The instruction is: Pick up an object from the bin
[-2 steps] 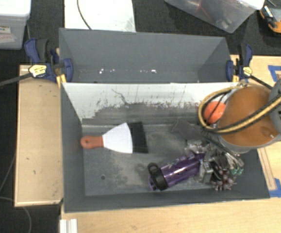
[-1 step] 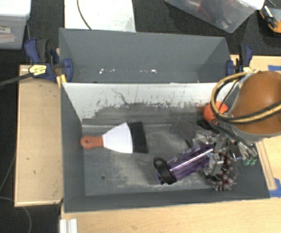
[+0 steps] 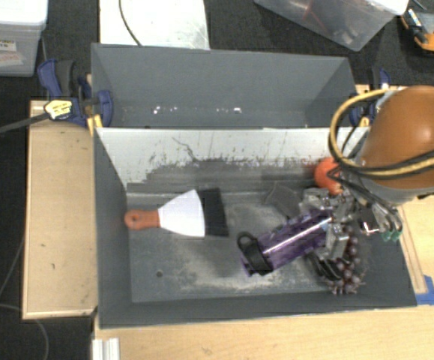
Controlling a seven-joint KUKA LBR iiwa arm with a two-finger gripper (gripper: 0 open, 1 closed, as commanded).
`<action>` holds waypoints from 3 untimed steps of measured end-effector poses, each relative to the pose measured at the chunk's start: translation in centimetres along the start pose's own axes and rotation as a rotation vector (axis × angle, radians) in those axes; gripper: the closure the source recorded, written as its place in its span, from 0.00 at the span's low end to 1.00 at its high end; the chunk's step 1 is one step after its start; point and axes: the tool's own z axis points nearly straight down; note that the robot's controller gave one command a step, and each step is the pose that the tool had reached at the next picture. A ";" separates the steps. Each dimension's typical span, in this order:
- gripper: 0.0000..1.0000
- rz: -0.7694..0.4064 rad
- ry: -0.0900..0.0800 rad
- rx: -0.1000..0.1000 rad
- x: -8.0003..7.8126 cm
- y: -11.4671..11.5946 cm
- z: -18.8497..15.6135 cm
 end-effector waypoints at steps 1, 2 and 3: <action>0.00 -0.099 -0.005 0.003 1.2 -2.2 7.3; 0.00 -0.167 -0.008 0.002 2.0 -3.6 12.4; 0.00 -0.113 -0.007 0.002 2.3 -1.5 10.9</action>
Offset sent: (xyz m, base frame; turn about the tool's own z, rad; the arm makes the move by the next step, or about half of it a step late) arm 0.0000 0.0000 0.0000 0.0000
